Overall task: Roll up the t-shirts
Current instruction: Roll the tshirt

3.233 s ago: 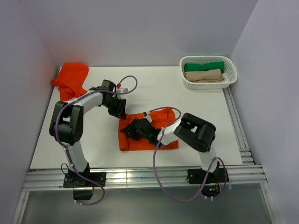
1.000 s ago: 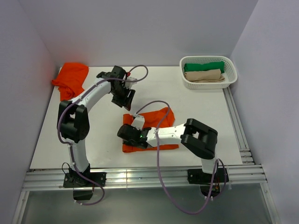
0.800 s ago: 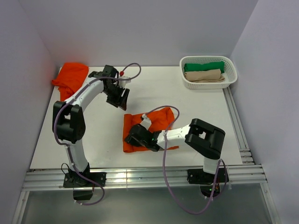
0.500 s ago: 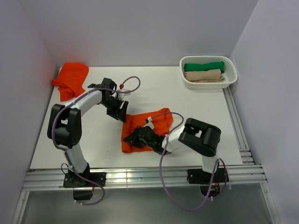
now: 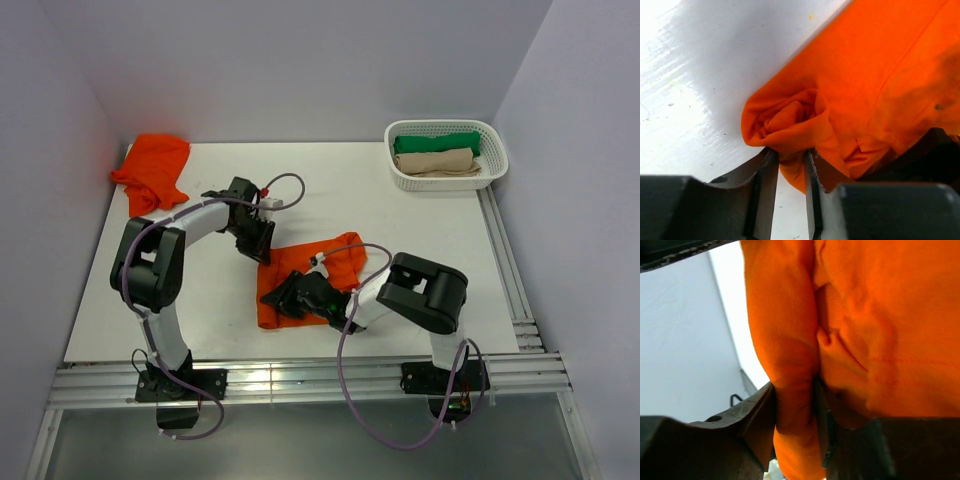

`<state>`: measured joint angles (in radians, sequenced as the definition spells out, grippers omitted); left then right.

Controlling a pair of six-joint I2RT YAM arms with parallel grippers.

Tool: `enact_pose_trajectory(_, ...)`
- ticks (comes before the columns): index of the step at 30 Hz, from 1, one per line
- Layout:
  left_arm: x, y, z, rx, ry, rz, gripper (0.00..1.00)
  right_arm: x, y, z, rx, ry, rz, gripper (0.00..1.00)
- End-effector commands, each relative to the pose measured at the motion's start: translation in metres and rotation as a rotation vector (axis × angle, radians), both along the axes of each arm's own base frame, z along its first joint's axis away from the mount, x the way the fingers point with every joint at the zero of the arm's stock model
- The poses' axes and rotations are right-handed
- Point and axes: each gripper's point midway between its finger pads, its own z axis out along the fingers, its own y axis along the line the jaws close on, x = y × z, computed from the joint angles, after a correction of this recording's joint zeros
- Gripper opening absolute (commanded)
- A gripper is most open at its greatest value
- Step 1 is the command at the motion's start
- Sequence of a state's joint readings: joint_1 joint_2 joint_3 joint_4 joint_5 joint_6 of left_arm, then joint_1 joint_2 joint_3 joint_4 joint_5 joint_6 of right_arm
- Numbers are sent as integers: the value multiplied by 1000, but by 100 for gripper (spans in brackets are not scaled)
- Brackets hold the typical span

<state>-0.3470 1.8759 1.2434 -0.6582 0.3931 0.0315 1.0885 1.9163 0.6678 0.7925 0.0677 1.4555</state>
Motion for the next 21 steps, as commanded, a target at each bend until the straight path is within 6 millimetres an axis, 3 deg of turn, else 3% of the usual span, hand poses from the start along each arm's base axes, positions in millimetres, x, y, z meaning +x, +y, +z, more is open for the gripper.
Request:
enact_pose_trajectory(1, 21, 3, 0, 110, -85, 65, 29, -10, -9, -8, -114, 3, 16, 43)
enact_pose_trajectory(3, 19, 4, 1, 144, -89, 74, 28, -7, -10, -1, -152, -26, 3, 46)
enact_pose_trajectory(4, 18, 4, 1, 149, -84, 71, 28, -12, -18, -12, -228, -11, 6, 47)
enact_pose_trajectory(6, 18, 5, 5, 174, -95, 76, 28, -12, -13, -1, -286, -55, -3, 48)
enact_pose_trajectory(9, 18, 3, 9, 193, -109, 65, 28, -24, -16, -3, -443, -77, 4, 49)
enact_pose_trajectory(10, 17, 4, 9, 200, -104, 63, 28, -31, -25, -12, -524, -65, 14, 49)
enact_pose_trajectory(11, 18, 4, 10, 204, -108, 62, 28, -38, -16, -5, -529, -76, 30, 49)
enact_pose_trajectory(15, 19, 4, 11, 220, -111, 54, 27, -54, -23, -8, -613, -72, 45, 49)
enact_pose_trajectory(21, 15, 2, 9, 235, -108, 37, 28, -66, -28, 11, -677, -103, 54, 50)
